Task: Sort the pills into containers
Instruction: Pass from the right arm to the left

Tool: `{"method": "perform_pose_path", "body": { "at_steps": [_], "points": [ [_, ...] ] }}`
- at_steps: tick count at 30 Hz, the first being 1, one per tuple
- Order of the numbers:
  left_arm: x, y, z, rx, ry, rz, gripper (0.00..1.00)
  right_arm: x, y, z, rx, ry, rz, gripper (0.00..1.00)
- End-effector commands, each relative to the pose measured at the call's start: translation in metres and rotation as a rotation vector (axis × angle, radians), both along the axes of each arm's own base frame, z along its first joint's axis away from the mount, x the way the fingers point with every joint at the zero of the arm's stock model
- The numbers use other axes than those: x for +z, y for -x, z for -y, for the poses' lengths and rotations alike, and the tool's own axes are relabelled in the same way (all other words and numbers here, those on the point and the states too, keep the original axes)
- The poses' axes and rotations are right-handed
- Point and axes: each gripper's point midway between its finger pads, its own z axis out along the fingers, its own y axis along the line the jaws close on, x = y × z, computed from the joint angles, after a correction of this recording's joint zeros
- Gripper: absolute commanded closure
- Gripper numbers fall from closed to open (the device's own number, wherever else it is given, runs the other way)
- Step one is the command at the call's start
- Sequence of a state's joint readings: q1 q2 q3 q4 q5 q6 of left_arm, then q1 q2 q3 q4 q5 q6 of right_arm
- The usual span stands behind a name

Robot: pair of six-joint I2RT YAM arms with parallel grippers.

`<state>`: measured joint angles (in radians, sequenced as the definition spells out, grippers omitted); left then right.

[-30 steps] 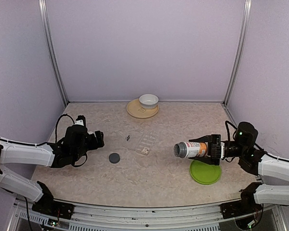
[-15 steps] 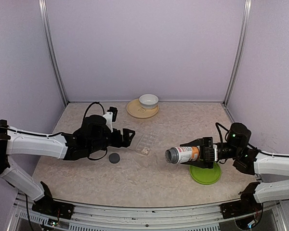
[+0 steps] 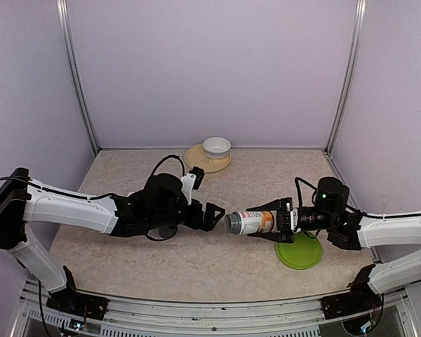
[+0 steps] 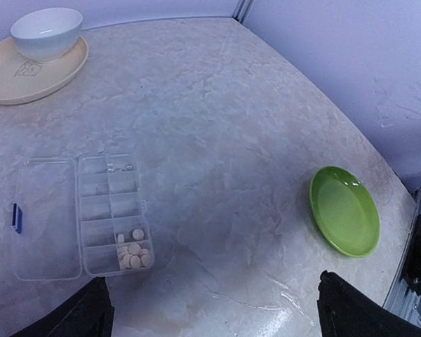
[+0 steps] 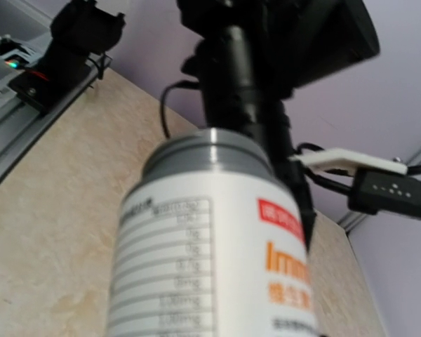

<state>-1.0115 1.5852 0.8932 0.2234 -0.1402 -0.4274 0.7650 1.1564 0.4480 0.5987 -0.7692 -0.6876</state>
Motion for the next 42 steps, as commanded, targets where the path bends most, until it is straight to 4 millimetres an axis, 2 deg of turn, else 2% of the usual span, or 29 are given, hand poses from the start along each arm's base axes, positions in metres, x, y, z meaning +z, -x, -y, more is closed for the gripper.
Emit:
{"method": "perform_pose_path", "body": {
  "at_steps": [1, 5, 14, 20, 26, 42],
  "points": [
    [0.02, 0.015, 0.022, -0.107, 0.055, 0.02, 0.01, 0.019, -0.007, -0.007, -0.022, -0.046, 0.02, 1.0],
    [0.031, 0.026, 0.031, -0.151, 0.076, 0.043, 0.01, 0.017, -0.008, -0.01, -0.018, -0.033, 0.006, 1.0],
    [0.051, 0.033, 0.034, -0.178, 0.126, 0.07, 0.01, 0.002, -0.021, -0.016, -0.057, 0.009, -0.036, 1.0],
    [0.05, 0.037, 0.035, -0.179, 0.126, 0.062, 0.01, -0.008, -0.041, -0.02, -0.146, 0.043, -0.075, 0.96],
    [0.054, 0.04, 0.037, -0.187, 0.134, 0.064, 0.01, -0.019, -0.053, -0.023, -0.197, 0.085, -0.1, 0.9],
    [0.054, 0.045, 0.039, -0.197, 0.151, 0.056, 0.01, -0.041, -0.066, -0.026, -0.274, 0.141, -0.137, 0.79]
  ]
}}
